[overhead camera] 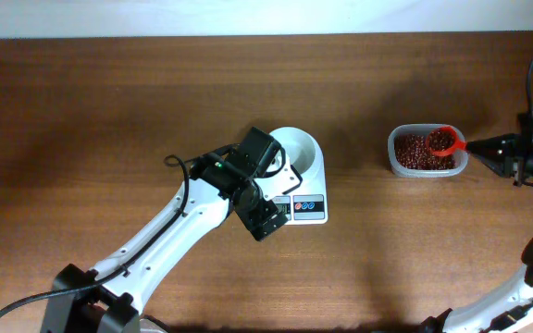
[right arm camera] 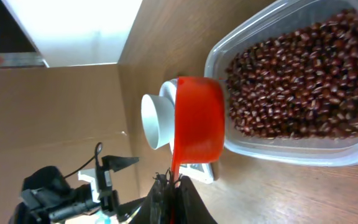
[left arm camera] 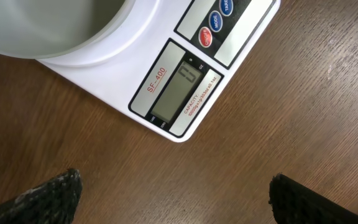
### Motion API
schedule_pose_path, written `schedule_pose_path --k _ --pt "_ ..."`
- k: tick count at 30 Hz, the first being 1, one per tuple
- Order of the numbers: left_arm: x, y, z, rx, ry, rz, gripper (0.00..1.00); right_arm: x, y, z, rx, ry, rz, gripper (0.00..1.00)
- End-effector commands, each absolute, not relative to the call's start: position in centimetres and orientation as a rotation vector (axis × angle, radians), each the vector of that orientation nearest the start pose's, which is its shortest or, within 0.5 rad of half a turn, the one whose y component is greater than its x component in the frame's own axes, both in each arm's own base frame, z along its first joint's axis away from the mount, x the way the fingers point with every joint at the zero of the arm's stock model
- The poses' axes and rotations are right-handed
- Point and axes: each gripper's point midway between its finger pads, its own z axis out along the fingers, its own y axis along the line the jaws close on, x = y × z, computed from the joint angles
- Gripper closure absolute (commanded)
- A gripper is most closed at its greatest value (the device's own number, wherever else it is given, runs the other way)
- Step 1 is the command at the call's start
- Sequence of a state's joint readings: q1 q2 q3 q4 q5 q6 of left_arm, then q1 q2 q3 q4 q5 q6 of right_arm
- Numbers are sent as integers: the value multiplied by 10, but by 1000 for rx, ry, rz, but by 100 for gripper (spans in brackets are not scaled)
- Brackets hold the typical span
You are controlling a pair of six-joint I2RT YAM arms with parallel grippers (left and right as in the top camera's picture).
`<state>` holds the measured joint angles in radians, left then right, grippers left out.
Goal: Scoop item into bowl and weigh 50g on scale
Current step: 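Lift the bean-filled red scoop out of the tub with the right gripper, then carry the red scoop over the white bowl with the right gripper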
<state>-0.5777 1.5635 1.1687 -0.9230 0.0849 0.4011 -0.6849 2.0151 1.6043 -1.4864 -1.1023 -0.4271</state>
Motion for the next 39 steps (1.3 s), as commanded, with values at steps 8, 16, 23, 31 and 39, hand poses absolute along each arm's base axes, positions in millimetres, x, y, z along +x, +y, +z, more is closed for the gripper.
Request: schedule_pose_path --k 8,16,23,31,39 --pt "266 -191 101 1393 2534 -148 1 372 -46 182 342 2342 1538 96" --pt "266 -191 101 1393 2534 -148 1 381 48 199 89 2332 1736 96" --pt "266 -191 101 1393 2534 -148 1 373 119 198 -177 2373 1789 96" --pt "266 -191 101 1393 2534 -148 1 385 164 181 -305 2454 1700 96" --pt "266 -191 101 1393 2534 -148 1 384 180 152 -413 2618 1448 96"
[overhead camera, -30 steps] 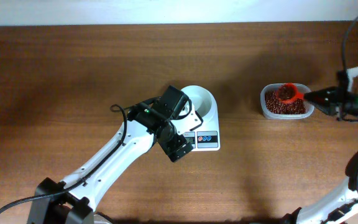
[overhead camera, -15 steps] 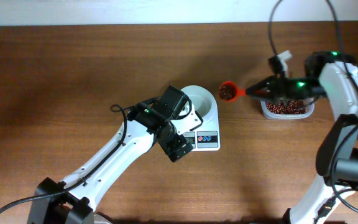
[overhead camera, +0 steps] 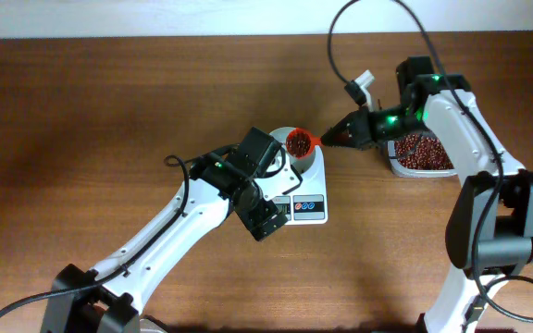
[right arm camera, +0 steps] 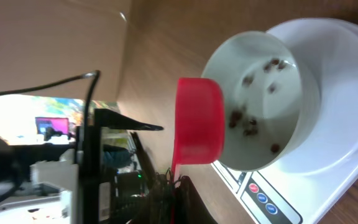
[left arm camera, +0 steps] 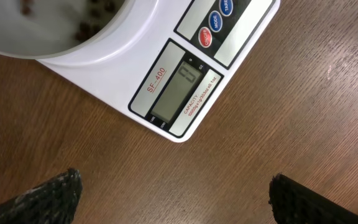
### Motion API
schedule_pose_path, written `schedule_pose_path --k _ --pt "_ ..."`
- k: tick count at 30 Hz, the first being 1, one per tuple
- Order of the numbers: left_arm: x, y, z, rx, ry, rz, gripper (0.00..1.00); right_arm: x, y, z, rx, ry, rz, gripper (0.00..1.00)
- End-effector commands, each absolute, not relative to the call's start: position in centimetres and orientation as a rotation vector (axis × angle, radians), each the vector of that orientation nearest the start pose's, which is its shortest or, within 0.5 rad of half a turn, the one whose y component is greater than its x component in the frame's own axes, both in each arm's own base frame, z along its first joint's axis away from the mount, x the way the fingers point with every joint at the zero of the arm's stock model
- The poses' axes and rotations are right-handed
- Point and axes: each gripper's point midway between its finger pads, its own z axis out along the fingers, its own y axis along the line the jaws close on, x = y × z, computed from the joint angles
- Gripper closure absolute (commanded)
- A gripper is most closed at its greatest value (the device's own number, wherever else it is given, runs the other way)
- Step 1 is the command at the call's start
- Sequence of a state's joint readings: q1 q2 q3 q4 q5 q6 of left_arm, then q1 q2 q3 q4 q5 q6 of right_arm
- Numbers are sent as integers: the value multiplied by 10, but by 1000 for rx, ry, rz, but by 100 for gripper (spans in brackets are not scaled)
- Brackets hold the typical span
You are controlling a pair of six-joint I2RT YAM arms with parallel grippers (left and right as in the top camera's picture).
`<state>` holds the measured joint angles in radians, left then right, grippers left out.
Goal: Scoop item into bowl and weigh 50g on scale
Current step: 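Carry the red scoop over the white bowl with the right gripper, then tip the scoop to pour beans into the white bowl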
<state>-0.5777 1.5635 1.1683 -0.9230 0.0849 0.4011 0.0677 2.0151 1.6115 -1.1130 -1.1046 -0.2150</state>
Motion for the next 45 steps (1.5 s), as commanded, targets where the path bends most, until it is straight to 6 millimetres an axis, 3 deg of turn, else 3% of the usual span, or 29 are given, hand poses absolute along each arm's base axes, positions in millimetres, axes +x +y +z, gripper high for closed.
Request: schedule_pose_path --k 1,5,11,18,24,27,29,32,41,43,45 --pt "266 -191 101 1393 2534 -148 1 386 179 151 -424 2628 1413 96" --pt "266 -191 101 1393 2534 -148 1 398 178 165 -469 2614 1313 96" --pt "266 -191 101 1393 2534 -148 1 402 173 185 -522 2717 1004 96" --pt "266 -191 101 1393 2534 -148 1 400 183 173 -759 2735 649 96" --pt "266 -191 101 1393 2534 -148 1 400 201 184 -956 2647 487 96" --pt "266 -191 101 1393 2534 -148 1 403 202 185 -1013 2632 275 96" --pt "266 -191 101 1393 2534 -148 1 398 212 186 -1050 2615 267 96" --pt "266 -191 101 1393 2534 -148 1 397 212 186 -1068 2612 194 96" --pt "266 -191 101 1393 2534 -148 1 388 233 194 -1092 2579 382 96" --pt "266 -191 101 1393 2534 -148 1 390 230 194 -1122 2566 331 96" --pt "266 -191 101 1393 2534 -148 1 397 227 197 -1022 2592 307 96"
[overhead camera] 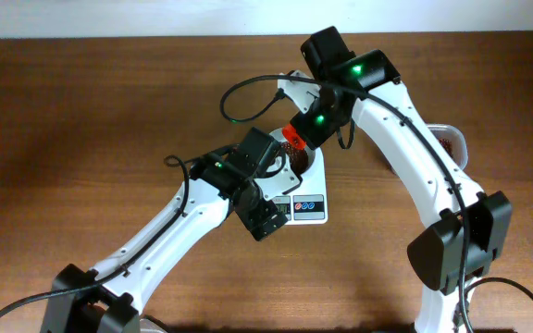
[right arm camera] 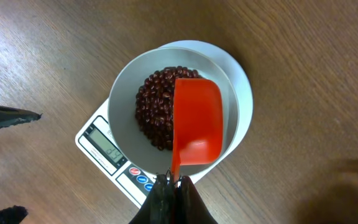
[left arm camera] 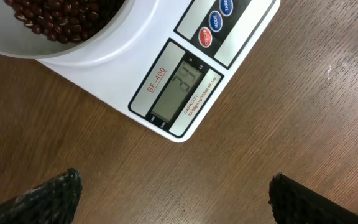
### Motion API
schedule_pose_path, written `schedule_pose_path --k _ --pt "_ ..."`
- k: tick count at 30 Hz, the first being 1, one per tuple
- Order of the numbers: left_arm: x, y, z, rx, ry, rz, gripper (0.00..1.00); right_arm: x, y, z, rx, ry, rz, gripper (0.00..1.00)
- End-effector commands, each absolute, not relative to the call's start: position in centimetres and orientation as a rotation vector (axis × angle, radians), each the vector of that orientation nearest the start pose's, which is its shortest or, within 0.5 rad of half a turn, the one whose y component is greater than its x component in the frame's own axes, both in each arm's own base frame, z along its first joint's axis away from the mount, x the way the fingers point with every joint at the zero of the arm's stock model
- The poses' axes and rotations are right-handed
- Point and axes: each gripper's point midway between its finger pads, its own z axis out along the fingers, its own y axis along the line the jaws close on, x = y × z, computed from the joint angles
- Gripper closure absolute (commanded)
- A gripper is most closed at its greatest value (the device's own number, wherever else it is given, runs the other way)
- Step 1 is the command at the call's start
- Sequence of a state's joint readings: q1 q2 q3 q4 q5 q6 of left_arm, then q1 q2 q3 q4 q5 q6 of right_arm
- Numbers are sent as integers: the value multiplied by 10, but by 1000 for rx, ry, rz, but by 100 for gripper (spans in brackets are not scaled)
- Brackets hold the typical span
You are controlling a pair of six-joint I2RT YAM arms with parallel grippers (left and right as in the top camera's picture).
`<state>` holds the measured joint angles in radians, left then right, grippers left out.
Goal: Scoop item into bowl and weigh 50g on scale
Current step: 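Tip the scoop to pour beans into the white bowl, then move the empty scoop back to the bean tub with the right gripper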
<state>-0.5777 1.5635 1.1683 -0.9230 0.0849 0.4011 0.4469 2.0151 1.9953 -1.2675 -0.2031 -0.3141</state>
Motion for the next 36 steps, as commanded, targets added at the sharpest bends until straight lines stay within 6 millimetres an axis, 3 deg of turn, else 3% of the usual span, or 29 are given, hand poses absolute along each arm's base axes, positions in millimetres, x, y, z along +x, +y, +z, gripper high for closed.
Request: schedule_pose_path --k 1,2,3,4,5,8,12,14,16,23,27,30,33,36 --pt "266 -191 101 1393 2534 -148 1 392 236 199 -1054 2570 380 96" --pt "266 -191 101 1393 2534 -148 1 381 246 200 -1192 2510 447 96" --pt "266 -191 101 1393 2534 -148 1 383 240 197 -1208 2518 381 96" --pt "266 -191 101 1393 2534 -148 1 392 226 194 -1097 2583 251 96" --pt "266 -191 101 1393 2534 -148 1 393 224 194 -1048 2606 246 96" --pt "266 -191 101 1393 2534 -148 1 384 237 197 -1134 2563 358 96" --pt "266 -191 101 1393 2534 -148 1 392 225 197 -977 2630 389 96" --pt "266 -191 101 1393 2534 -148 1 393 223 202 -943 2625 505 96" --pt "266 -191 101 1393 2534 -148 1 389 223 212 -895 2610 729 96" --pt "266 -191 101 1393 2534 -148 1 393 121 208 -510 2804 796 96" --pt "266 -191 101 1393 2534 -148 1 399 53 206 -247 2841 779 96" --pt "266 -191 101 1393 2534 -148 1 399 14 202 -114 2855 736 96" --pt "266 -191 101 1393 2534 -148 1 391 -21 189 -1 2915 638 96" --pt "266 -191 101 1393 2534 -148 1 378 -64 164 173 3053 347 96"
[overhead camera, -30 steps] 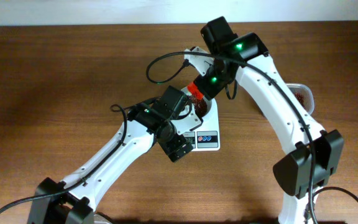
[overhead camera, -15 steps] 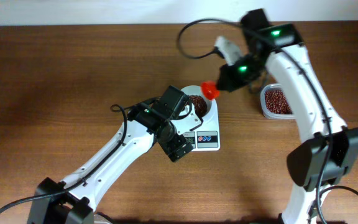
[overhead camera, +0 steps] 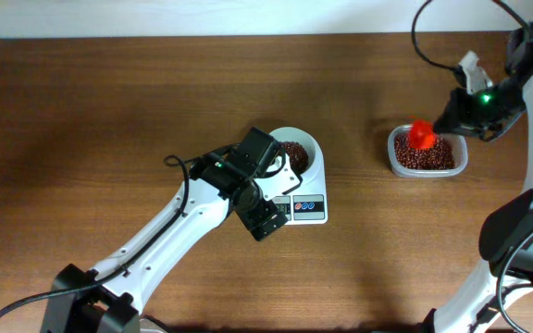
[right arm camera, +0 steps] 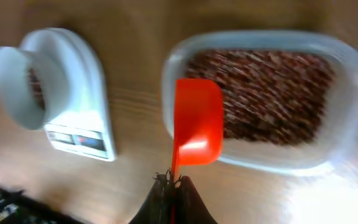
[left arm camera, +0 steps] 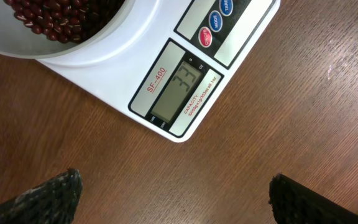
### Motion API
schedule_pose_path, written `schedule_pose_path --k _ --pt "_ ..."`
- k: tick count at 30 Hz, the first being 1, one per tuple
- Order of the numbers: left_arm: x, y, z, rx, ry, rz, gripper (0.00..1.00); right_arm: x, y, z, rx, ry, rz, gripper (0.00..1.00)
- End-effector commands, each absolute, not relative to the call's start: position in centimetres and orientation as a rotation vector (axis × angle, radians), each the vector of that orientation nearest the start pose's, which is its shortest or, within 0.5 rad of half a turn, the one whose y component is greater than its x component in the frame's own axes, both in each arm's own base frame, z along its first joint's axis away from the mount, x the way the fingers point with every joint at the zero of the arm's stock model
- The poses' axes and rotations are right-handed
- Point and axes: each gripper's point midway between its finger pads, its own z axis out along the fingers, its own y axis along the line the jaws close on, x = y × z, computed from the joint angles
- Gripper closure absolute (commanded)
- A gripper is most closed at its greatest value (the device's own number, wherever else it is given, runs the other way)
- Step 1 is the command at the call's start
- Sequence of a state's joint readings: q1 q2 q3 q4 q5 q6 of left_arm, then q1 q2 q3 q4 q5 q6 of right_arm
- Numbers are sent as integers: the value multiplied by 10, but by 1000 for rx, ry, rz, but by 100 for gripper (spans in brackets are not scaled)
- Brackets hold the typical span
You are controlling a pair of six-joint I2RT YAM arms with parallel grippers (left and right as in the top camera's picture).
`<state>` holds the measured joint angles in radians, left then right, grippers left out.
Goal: Scoop item into bowl and weigh 50g on scale
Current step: 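Move the empty scoop back to the bean tub with the right gripper, then dip the scoop into the beans to refill it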
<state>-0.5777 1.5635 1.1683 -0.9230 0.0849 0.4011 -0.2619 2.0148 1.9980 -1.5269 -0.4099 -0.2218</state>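
Note:
A white bowl [overhead camera: 302,151] with red beans in it [left arm camera: 48,18] stands on the white scale [overhead camera: 307,205], whose display [left arm camera: 182,85] reads 33. My right gripper [right arm camera: 173,182] is shut on the handle of a red scoop [right arm camera: 197,121], which hangs empty over the left end of the clear tub of red beans [overhead camera: 426,153] at the right. My left gripper [left arm camera: 173,199] is open over bare wood just in front of the scale, its fingers [left arm camera: 48,193] wide apart with nothing between them.
The brown wooden table [overhead camera: 109,102] stretches to a white wall at the back. My left arm [overhead camera: 183,227] reaches in from the lower left and covers part of the scale. A black cable [overhead camera: 433,28] loops above the right arm.
My right gripper has carried the scoop from over the bowl back to the bean tub on the right. The scale reading has risen from about 24 to 33. The left gripper has not moved.
The scoop was full over the tub while the bowl stood empty. Then it was tipping at the bowl, with the first beans in it. Then it was over a filled bowl with the display at about 24. Now it is back at the tub, display 33.

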Motion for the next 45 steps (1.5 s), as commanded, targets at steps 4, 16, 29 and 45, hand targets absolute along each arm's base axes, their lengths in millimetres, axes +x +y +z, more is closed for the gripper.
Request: schedule_pose_path --k 4,16,29,45 --pt "266 -191 101 1393 2534 -148 1 379 -74 132 251 3078 258 96" --pt "266 -191 101 1393 2534 -148 1 387 -58 90 361 2963 587 96" --pt "266 -191 101 1393 2534 -148 1 381 -90 132 534 2691 1020 96" --pt "266 -191 101 1393 2534 -148 1 382 -78 153 520 2572 1221 96"
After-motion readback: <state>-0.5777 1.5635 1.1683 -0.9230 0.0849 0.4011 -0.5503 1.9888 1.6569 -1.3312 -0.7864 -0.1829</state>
